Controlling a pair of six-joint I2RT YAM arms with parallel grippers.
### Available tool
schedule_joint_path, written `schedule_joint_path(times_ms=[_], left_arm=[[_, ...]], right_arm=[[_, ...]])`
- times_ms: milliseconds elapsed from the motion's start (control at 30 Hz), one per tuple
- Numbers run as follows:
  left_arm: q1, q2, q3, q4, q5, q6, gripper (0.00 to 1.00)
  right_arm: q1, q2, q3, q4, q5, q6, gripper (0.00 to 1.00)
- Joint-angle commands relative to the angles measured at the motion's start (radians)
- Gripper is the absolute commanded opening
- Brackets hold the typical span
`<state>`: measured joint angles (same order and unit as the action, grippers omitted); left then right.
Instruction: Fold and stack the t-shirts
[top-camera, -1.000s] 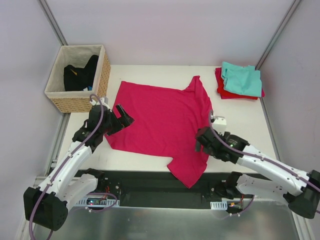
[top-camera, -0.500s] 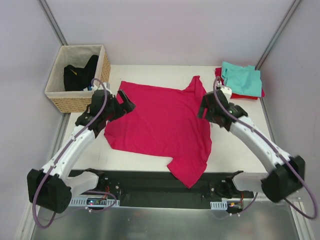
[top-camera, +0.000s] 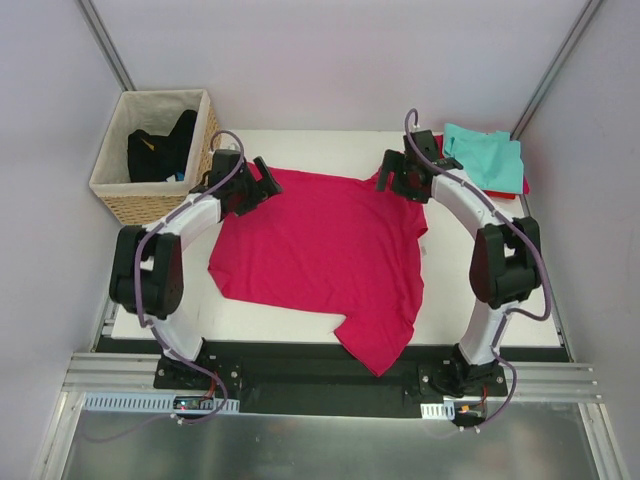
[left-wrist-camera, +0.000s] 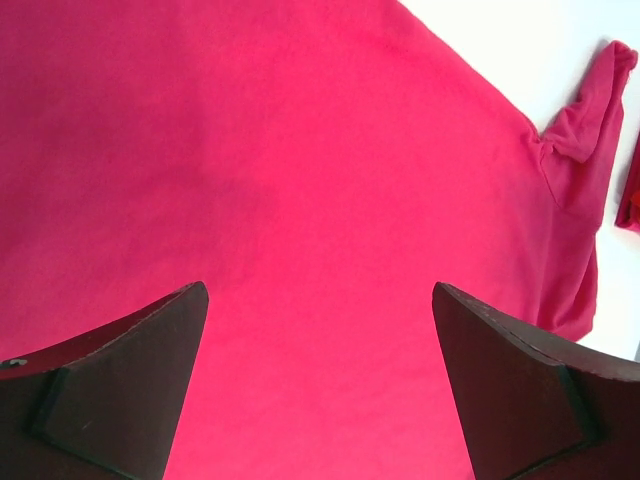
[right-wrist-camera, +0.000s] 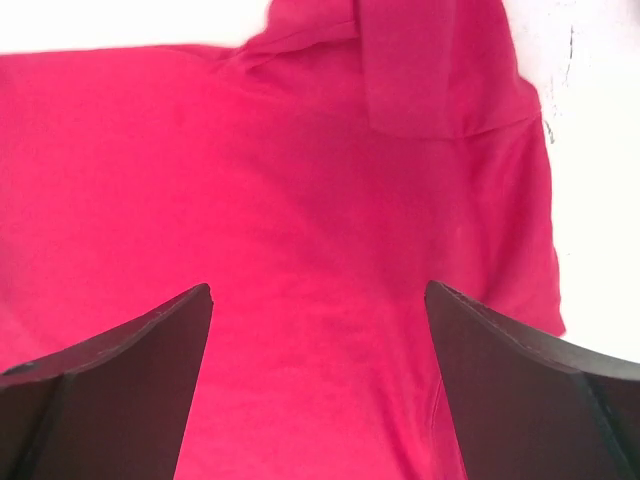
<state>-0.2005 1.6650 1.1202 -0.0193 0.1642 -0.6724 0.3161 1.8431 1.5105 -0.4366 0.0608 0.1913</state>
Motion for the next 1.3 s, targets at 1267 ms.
schedule_joint_path(times_ms=[1267], left_arm=[[0.223,0.331,0.408,0.001,0.08,-0.154,0.93]], right_arm=[[-0.155,0.287,0.352,0.193,-0.463,0.017,1.0]])
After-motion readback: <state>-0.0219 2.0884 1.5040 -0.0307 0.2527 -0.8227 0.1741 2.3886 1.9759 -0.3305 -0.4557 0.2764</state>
